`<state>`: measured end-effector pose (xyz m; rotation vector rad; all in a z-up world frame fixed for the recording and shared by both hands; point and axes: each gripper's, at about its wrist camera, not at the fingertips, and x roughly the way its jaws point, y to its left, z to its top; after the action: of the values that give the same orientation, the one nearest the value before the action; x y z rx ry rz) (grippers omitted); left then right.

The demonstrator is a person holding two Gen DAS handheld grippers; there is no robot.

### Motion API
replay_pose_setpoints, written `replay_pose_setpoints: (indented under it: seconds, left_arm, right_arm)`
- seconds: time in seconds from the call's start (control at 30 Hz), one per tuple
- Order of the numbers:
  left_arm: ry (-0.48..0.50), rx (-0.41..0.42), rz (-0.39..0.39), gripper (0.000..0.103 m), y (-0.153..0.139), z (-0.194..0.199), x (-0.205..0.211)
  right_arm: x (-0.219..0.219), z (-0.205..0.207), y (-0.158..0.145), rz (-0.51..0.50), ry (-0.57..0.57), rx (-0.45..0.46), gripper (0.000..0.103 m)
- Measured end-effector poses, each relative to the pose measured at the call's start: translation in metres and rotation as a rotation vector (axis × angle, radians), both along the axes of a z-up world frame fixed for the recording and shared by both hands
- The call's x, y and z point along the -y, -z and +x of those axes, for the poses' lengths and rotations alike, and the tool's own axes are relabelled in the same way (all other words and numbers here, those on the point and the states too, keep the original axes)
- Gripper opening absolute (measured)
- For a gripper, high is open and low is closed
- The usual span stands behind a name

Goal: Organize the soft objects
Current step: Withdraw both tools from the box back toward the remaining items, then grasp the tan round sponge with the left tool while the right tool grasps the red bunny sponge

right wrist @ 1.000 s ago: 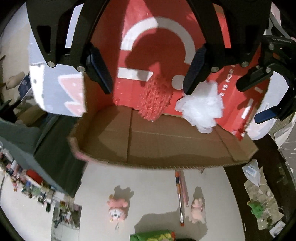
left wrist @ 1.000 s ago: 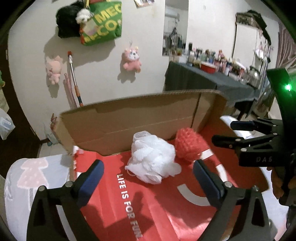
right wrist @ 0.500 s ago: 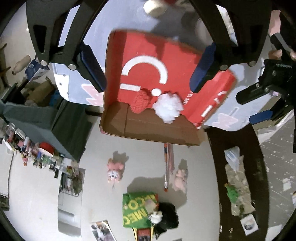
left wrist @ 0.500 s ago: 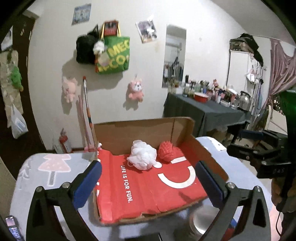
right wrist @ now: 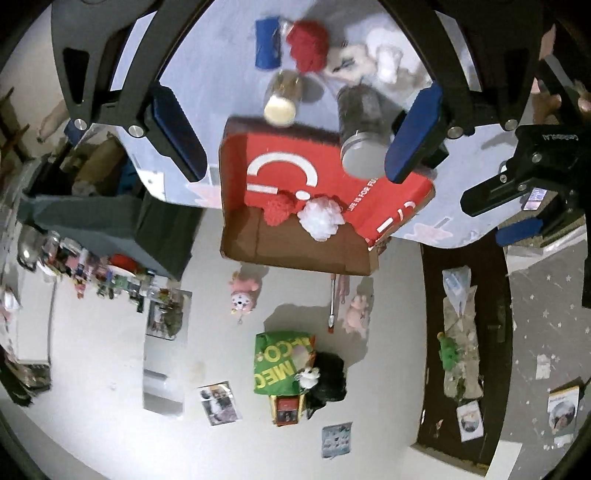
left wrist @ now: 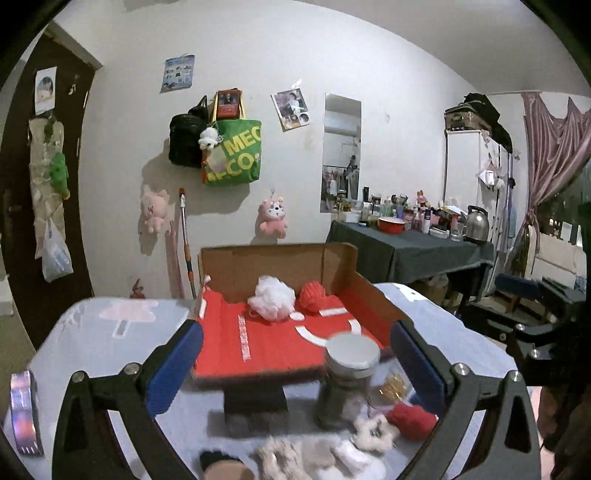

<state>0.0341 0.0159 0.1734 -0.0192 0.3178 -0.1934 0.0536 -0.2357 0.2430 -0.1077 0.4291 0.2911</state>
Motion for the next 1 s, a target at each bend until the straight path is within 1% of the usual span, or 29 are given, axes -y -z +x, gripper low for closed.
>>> replay_pose_setpoints:
  seconds: [0.13,0.2,0.3,0.4,0.47,0.6,0.73,1.0]
  left_arm:
    - [-0.018,-0.001,0.013,0.103,0.021,-0.017,0.007]
    - [-0.023,-0.010,0.007,0.103,0.034,-0.023,0.009]
    - [-0.037,-0.030,0.018,0.103,0.055,-0.029,0.012]
    - [-0.045,-0.068,0.049,0.103,0.077,-0.029,0.017]
    - [-0.054,-0.092,0.064,0.103,0.092,-0.027,0.019]
    - [-0.046,-0.160,0.058,0.103,0.112,-0.021,0.019]
    - [-0.054,-0.181,0.064,0.103,0.121,-0.019,0.016]
    - [-0.088,-0.208,0.084,0.103,0.125,-0.013,-0.008]
  right_arm:
    - [0.005,-0.020,0.023,0.015,0.027,-0.001,0.099]
    - [0.008,-0.027,0.036,0.030,0.029,-0.015,0.099]
    - [0.009,-0.034,0.058,0.024,0.049,-0.030,0.099]
    - [0.010,-0.037,0.082,0.027,0.064,-0.050,0.099]
    - [0.012,-0.035,0.099,0.039,0.063,-0.084,0.099]
    - [0.015,-0.028,0.126,0.041,0.076,-0.152,0.099]
    - [0.018,-0.024,0.139,0.052,0.079,-0.189,0.099]
    - [0.016,-0.019,0.143,0.029,0.074,-0.186,0.099]
